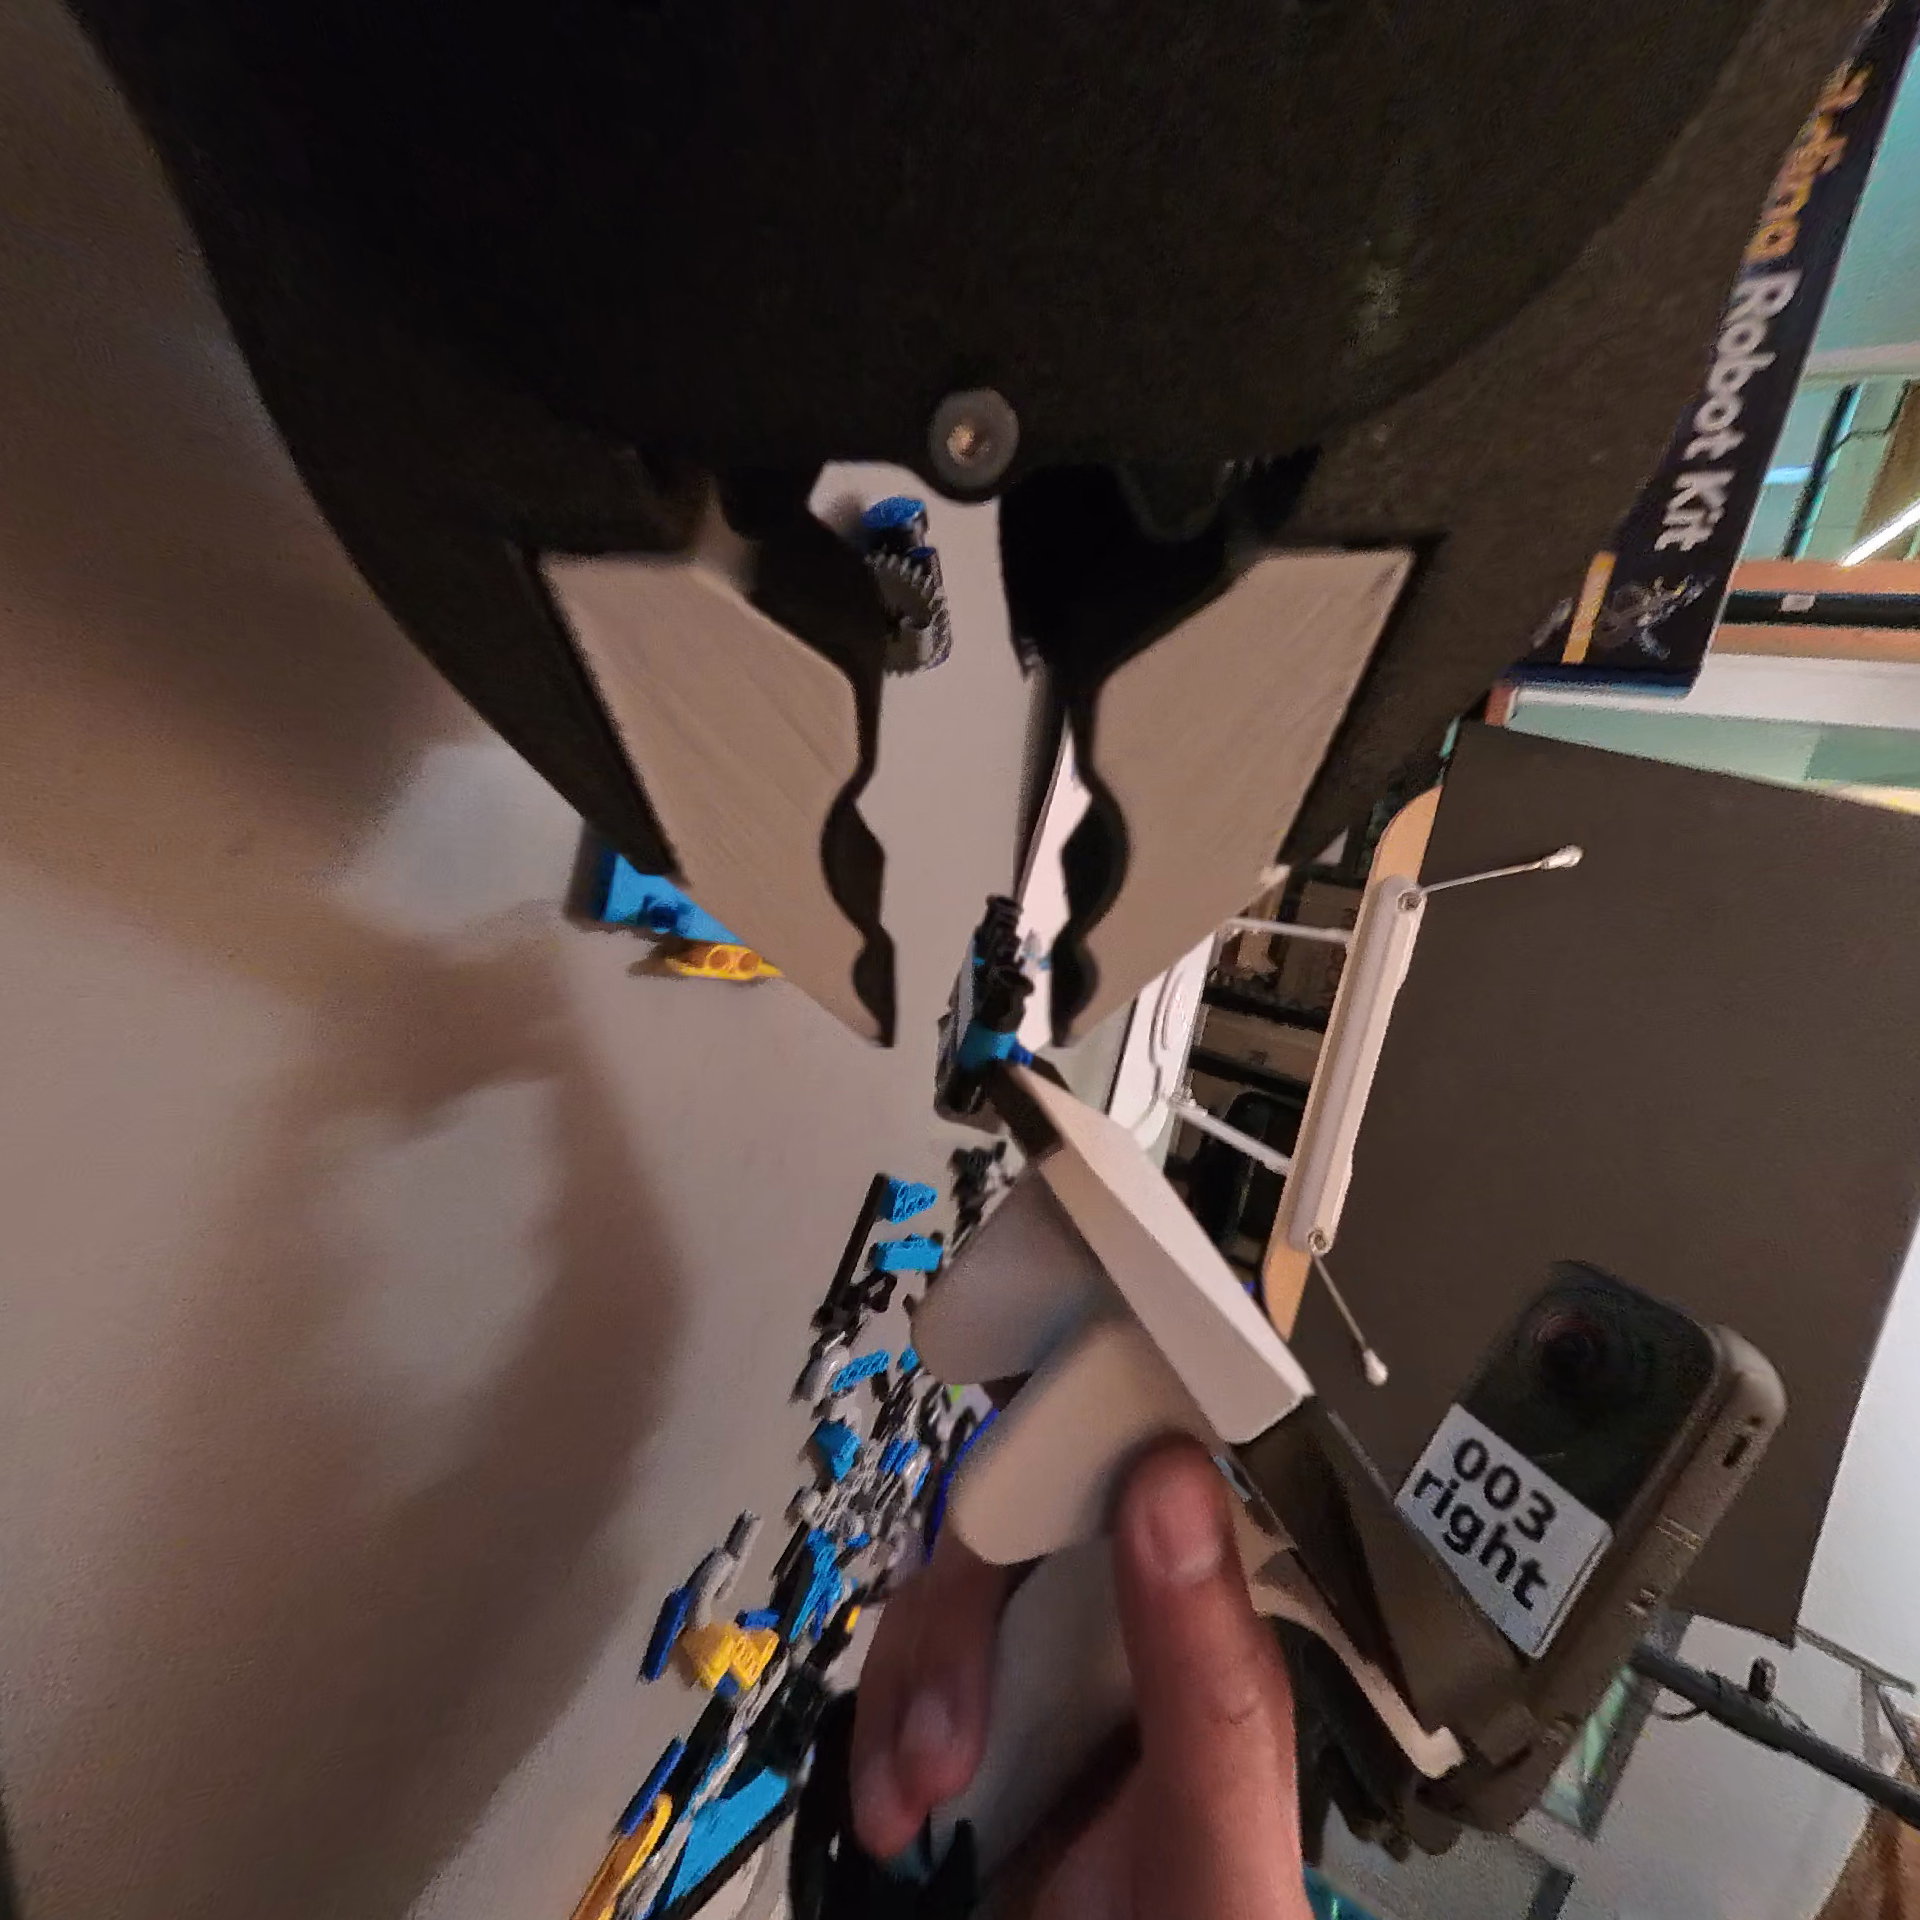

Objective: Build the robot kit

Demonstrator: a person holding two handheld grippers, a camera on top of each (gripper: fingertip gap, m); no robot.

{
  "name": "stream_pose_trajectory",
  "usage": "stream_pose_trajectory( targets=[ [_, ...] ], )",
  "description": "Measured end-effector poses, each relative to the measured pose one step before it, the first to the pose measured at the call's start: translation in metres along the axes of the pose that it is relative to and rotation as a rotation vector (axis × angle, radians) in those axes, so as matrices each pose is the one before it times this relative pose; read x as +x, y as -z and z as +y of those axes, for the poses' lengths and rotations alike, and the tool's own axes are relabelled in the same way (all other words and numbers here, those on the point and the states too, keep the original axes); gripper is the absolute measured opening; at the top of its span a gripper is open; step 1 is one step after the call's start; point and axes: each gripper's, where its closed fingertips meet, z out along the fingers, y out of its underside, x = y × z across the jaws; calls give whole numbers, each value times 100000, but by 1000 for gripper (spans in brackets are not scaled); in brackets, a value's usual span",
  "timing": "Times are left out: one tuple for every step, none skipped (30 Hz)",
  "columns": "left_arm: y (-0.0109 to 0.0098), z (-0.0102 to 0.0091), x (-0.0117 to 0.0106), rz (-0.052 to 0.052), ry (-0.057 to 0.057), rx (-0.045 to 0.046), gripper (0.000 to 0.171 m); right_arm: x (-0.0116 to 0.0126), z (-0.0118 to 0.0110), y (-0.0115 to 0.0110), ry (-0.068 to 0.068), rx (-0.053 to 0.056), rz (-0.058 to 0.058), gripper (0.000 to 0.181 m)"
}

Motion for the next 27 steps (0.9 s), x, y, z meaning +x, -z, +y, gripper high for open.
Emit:
stream_pose_trajectory(
  targets=[
    [-79,389,-310,-1672,-942,-1784,17,-8,-340,-166,709,36,245,36],
    [3,254,-353,-1237,508,-784,16,77,-458,76,997,1445,477,35],
    [43,146,-479,-999,2785,-72,16,-36,-490,199,1058,2273,-555,35],
    [85,65,-551,-389,4496,568,15,-130,-507,244,2835,2972,-1071,34],
    [94,23,-542,649,6419,1049,15,-195,-633,318,4975,4500,-739,35],
    [102,-36,-439,2372,9210,1672,15,-18,-831,402,6636,6310,1183,41],
    [151,-241,-289,4384,11940,2982,15,29,-800,423,8104,6876,2073,46],
    [204,-436,-32,6755,13141,3900,15,85,-609,366,9343,5810,3403,45],
    [224,-479,158,7694,12842,3852,15,-14,-438,247,10543,4675,4065,42],
    [191,-436,104,6638,11741,3675,15,-261,-365,108,10592,4372,3417,39],
    [147,-306,117,6026,10175,2765,15,-484,-361,3,10227,4441,2070,36],
    [125,-216,-37,4229,8346,2109,15,-276,-303,-18,9024,3354,2813,33],
    [132,-274,-289,1644,6421,2570,15,-189,-55,-9,4092,1097,2672,31],
    [113,-240,-94,2345,5196,2115,15,-164,71,-26,33,22,1738,24],
    [30,-105,127,3340,4701,1071,15,-216,218,-166,-433,-772,-306,21],
    [-19,17,-84,1200,3521,412,15,143,399,-245,-1334,-2051,1260,22],
    [-48,134,-180,-234,1307,-172,15,229,170,-144,-495,-501,1521,23],
    [-77,162,13,443,-223,-519,15,22,205,-67,-1,-973,-92,25],
    [-29,28,22,122,-241,93,15,63,84,11,-1169,111,-113,26],
    [-18,-44,63,341,-82,341,15,-16,-32,19,-2298,1027,-1235,27],
    [-68,97,166,997,-412,-615,15,-264,-51,28,-3186,1156,-3182,26],
    [-117,224,90,265,-1070,-1282,15,-346,-92,-10,-4284,1849,-4005,24],
    [-134,262,74,-232,-1553,-1464,15,-190,249,-103,-5136,-6,-3510,22],
    [-130,321,72,-296,-1497,-1574,15,-41,254,-51,-3562,-275,-2359,20],
    [-123,317,45,-235,-1018,-1478,15,93,306,11,-1432,-392,-571,17],
    [-123,248,90,240,-500,-1245,14,-50,298,27,-1353,-852,-876,15],
    [-103,146,97,253,-414,-733,15,-79,190,80,-1658,-803,-1176,14]
  ],
)
